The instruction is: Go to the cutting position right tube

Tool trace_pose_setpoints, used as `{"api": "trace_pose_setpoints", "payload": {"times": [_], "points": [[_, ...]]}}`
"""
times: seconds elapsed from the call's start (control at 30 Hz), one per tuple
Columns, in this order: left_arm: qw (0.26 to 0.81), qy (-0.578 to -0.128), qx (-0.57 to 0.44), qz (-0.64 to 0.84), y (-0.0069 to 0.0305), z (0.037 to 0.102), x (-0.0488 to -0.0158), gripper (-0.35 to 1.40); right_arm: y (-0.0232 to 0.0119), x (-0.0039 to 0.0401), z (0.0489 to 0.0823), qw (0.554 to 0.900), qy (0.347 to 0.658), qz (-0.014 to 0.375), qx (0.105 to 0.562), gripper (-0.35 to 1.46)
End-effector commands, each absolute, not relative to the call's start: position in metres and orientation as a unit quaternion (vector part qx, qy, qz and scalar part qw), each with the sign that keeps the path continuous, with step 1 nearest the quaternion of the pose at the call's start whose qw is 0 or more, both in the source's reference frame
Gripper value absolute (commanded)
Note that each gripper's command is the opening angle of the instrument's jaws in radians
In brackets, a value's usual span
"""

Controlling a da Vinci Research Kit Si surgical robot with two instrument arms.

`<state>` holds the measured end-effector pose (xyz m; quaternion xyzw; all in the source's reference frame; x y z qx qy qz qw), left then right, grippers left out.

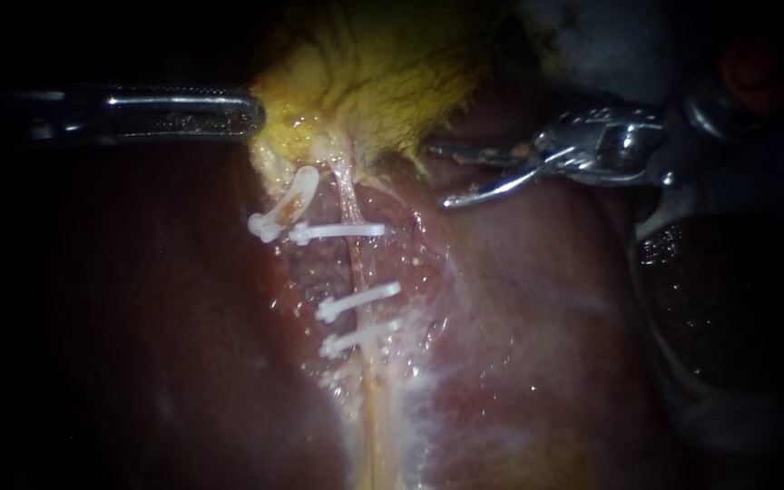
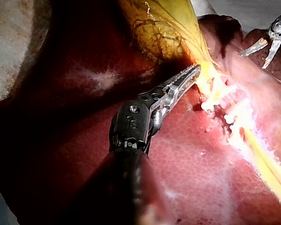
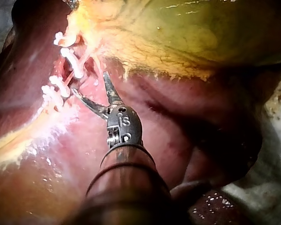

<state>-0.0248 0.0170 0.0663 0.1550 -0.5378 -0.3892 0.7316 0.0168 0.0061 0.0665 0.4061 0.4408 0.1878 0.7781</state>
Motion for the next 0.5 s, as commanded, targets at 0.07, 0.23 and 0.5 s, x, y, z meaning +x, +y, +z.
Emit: {"api": "trace_pose_setpoints", "payload": {"times": [0.07, 0.23, 0.5], "points": [[0.732, -0.538, 0.155, -0.389, 0.017, 0.0663, -0.0248, -0.35, 0.0053, 0.0172, 0.0673, 0.772, 0.432, 0.187, 0.427, 1.16], [0.732, -0.538, 0.155, -0.389, 0.017, 0.0663, -0.0248, -0.35, 0.0032, 0.0183, 0.0691, 0.763, 0.413, 0.184, 0.462, 1.16], [0.732, -0.538, 0.154, -0.389, 0.0169, 0.0663, -0.0249, -0.35, 0.0004, 0.0211, 0.0726, 0.735, 0.408, 0.184, 0.51, 1.16]]}}
